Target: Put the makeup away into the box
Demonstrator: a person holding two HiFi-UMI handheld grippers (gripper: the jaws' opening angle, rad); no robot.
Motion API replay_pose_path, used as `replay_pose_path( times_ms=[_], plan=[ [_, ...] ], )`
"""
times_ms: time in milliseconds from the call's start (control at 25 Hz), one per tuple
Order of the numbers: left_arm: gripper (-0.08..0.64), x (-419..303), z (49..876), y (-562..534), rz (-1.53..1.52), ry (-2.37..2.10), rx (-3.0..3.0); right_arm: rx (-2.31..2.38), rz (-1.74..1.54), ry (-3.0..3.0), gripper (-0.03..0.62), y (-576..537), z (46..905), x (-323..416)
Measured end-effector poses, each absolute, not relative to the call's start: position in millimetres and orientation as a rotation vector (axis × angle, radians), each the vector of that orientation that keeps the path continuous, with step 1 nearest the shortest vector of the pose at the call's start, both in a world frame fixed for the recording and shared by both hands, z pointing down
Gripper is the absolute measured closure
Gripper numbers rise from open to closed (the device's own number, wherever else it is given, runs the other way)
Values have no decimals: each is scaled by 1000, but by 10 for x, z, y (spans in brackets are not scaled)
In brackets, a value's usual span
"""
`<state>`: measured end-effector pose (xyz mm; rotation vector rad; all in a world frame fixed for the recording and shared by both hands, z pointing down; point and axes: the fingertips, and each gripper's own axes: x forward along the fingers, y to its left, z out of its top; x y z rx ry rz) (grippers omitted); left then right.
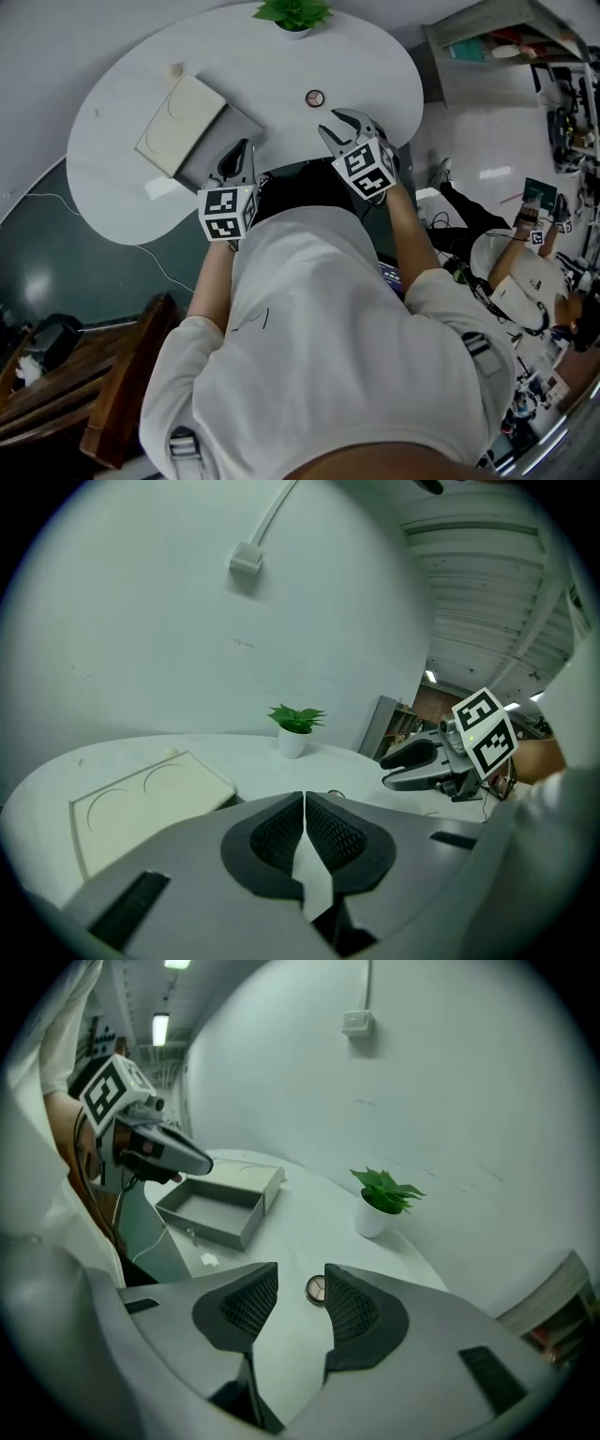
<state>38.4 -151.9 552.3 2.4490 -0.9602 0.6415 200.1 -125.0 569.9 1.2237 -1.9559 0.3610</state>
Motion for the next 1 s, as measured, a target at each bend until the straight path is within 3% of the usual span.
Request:
replay_pose_path(
  times_ms=[520,1000],
  plan=[
    [535,273,5748,-1606,652,-1228,2207,806,289,-1984,417,-1688,6326,2047],
    [535,390,5887,-1426,630,-1481,1938,538,360,-2044,337,-1888,6958,2223]
  ],
)
